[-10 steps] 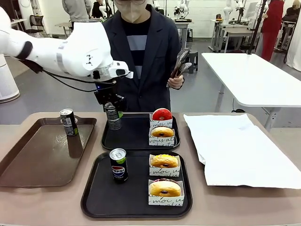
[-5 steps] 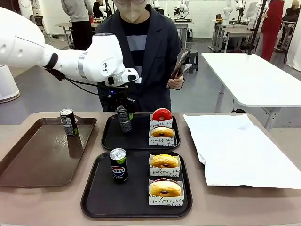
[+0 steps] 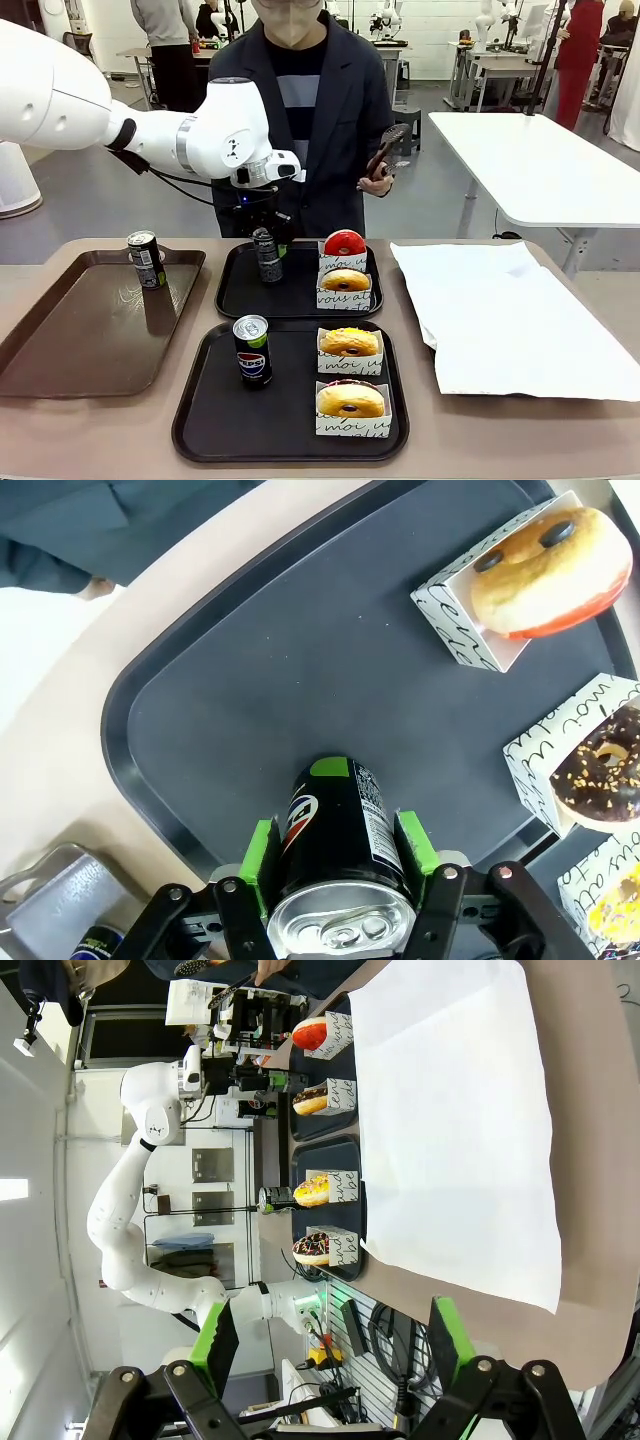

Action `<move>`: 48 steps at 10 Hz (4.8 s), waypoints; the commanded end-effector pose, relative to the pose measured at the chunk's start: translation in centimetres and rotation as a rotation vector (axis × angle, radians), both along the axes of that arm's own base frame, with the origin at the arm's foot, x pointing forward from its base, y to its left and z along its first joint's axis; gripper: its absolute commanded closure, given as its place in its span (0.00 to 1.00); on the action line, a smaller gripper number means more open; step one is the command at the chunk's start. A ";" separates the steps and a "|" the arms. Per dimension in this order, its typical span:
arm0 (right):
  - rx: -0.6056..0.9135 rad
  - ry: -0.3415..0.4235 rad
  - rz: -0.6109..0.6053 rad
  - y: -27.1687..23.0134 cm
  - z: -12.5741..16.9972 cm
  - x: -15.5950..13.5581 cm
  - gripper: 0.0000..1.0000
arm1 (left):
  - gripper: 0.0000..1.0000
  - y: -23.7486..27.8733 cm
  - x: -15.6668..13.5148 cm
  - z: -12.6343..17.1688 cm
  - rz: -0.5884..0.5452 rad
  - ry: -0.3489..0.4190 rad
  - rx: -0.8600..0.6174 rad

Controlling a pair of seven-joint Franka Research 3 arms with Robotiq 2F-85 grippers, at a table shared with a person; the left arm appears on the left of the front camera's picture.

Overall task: Set up donuts and drinks on trays.
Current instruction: Pick up one Pepsi coke from the Handle tray and place it on the Flat Tray without a Pepsi coke.

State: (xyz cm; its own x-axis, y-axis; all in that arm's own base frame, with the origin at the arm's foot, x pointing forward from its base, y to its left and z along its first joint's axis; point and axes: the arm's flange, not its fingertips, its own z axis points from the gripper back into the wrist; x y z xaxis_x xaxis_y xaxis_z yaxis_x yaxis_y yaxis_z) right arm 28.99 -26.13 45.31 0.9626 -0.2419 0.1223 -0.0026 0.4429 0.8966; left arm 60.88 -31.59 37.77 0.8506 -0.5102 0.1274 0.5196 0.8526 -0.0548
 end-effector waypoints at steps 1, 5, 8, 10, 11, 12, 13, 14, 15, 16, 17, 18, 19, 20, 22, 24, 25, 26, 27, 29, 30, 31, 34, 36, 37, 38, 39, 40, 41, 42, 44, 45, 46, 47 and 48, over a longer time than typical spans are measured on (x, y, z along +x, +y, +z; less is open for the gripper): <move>0.011 -0.020 0.004 -0.1 0.0 0.1 0.00 | 0.41 -0.4 0.6 0.3 0.016 -0.001 0.031; 0.011 -0.020 0.004 -0.1 0.0 0.1 0.00 | 0.00 -0.3 0.1 0.9 -0.012 0.009 0.017; 0.011 -0.020 0.004 -0.1 0.0 0.1 0.00 | 0.00 0.5 -1.3 2.3 -0.014 0.005 0.033; 0.011 -0.020 0.004 -0.1 0.0 0.1 0.00 | 0.00 0.7 -3.9 3.3 -0.004 -0.016 0.040; 0.011 -0.020 0.004 -0.1 0.0 0.1 0.00 | 0.00 0.7 -5.4 3.6 -0.008 -0.050 0.055; 0.011 -0.020 0.004 -0.1 0.0 0.1 0.00 | 0.00 0.7 -6.7 3.7 -0.007 -0.063 0.061; 0.011 -0.020 0.004 -0.1 0.0 0.1 0.00 | 0.00 0.7 -7.5 3.6 0.001 -0.067 0.068; 0.011 -0.020 0.004 -0.1 0.0 0.1 0.00 | 0.00 0.8 -8.2 3.4 0.003 -0.068 0.074; 0.011 -0.020 0.004 -0.1 0.0 0.1 0.00 | 0.00 1.0 -8.6 3.4 -0.001 -0.058 0.075; 0.011 -0.020 0.004 -0.1 0.0 0.1 0.00 | 0.00 1.4 -8.9 3.1 0.001 -0.043 0.080; 0.011 -0.020 0.004 -0.1 0.0 0.1 0.00 | 0.00 2.0 -8.9 2.9 0.009 -0.033 0.088; 0.011 -0.020 0.004 -0.1 0.0 0.1 0.00 | 0.00 0.8 -8.1 3.5 -0.026 -0.018 0.057; 0.011 -0.020 0.004 -0.1 0.0 0.1 0.00 | 0.00 0.8 -8.1 3.5 -0.026 -0.018 0.057; 0.011 -0.020 0.004 -0.1 0.0 0.1 0.00 | 0.00 0.8 -8.1 3.5 -0.026 -0.018 0.057; 0.011 -0.020 0.004 -0.1 0.0 0.1 0.00 | 0.00 0.8 -8.1 3.5 -0.026 -0.018 0.057; 0.011 -0.020 0.004 -0.1 0.0 0.1 0.00 | 0.00 0.8 -8.1 3.5 -0.026 -0.018 0.057; 0.011 -0.020 0.004 -0.1 0.0 0.1 0.00 | 0.00 0.8 -8.3 3.4 -0.027 -0.016 0.057; 0.011 -0.020 0.004 -0.1 0.0 0.1 0.00 | 0.00 3.1 -8.3 4.8 -0.013 -0.010 0.059; 0.011 -0.020 0.004 -0.1 0.0 0.1 0.00 | 0.00 5.8 -9.8 5.4 0.026 -0.008 0.052; 0.011 -0.020 0.004 -0.1 0.0 0.1 0.00 | 0.00 12.4 -13.1 5.9 0.091 0.028 -0.008; 0.011 -0.020 0.004 -0.1 0.0 0.1 0.00 | 0.00 14.5 -13.7 6.4 0.108 0.033 -0.027; 0.011 -0.020 0.004 -0.1 0.0 0.1 0.00 | 0.00 15.4 -16.5 4.6 0.140 0.022 -0.035; 0.011 -0.020 0.004 -0.1 0.0 0.1 0.00 | 0.00 17.6 -18.9 5.3 0.162 -0.009 0.026; 0.011 -0.020 0.004 -0.1 0.0 0.1 0.00 | 0.00 15.6 -17.3 6.1 0.148 -0.040 0.014; 0.011 -0.020 0.004 -0.1 0.0 0.1 0.00 | 0.00 17.5 -18.6 5.3 0.152 0.017 0.017; 0.011 -0.020 0.004 -0.1 0.0 0.1 0.00 | 0.00 17.5 -18.6 5.3 0.152 0.017 0.017; 0.011 -0.020 0.004 -0.1 0.0 0.1 0.00 | 0.00 17.5 -18.6 5.3 0.152 0.017 0.017; 0.011 -0.020 0.004 -0.1 0.0 0.1 0.00 | 0.00 17.5 -18.6 5.3 0.152 0.017 0.017; 0.011 -0.020 0.004 -0.1 0.0 0.1 0.00 | 0.00 17.5 -18.6 5.3 0.152 0.017 0.017; 0.011 -0.020 0.004 -0.1 0.0 0.1 0.00 | 0.00 17.3 -18.5 5.3 0.151 0.010 0.013; 0.011 -0.020 0.004 -0.1 0.0 0.1 0.00 | 0.00 22.1 -18.8 7.1 0.214 0.029 -0.214; 0.011 -0.020 0.004 -0.1 0.0 0.1 0.00 | 0.00 25.1 -19.6 7.0 0.265 0.041 -0.299; 0.011 -0.020 0.004 -0.1 0.0 0.1 0.00 | 0.00 28.5 -19.1 7.5 0.288 0.117 -0.405; 0.011 -0.020 0.004 -0.1 0.0 0.1 0.00 | 0.00 31.1 -19.4 7.2 0.295 0.179 -0.515; 0.011 -0.020 0.004 -0.1 0.0 0.1 0.00 | 0.00 33.5 -20.5 6.7 0.262 0.234 -0.654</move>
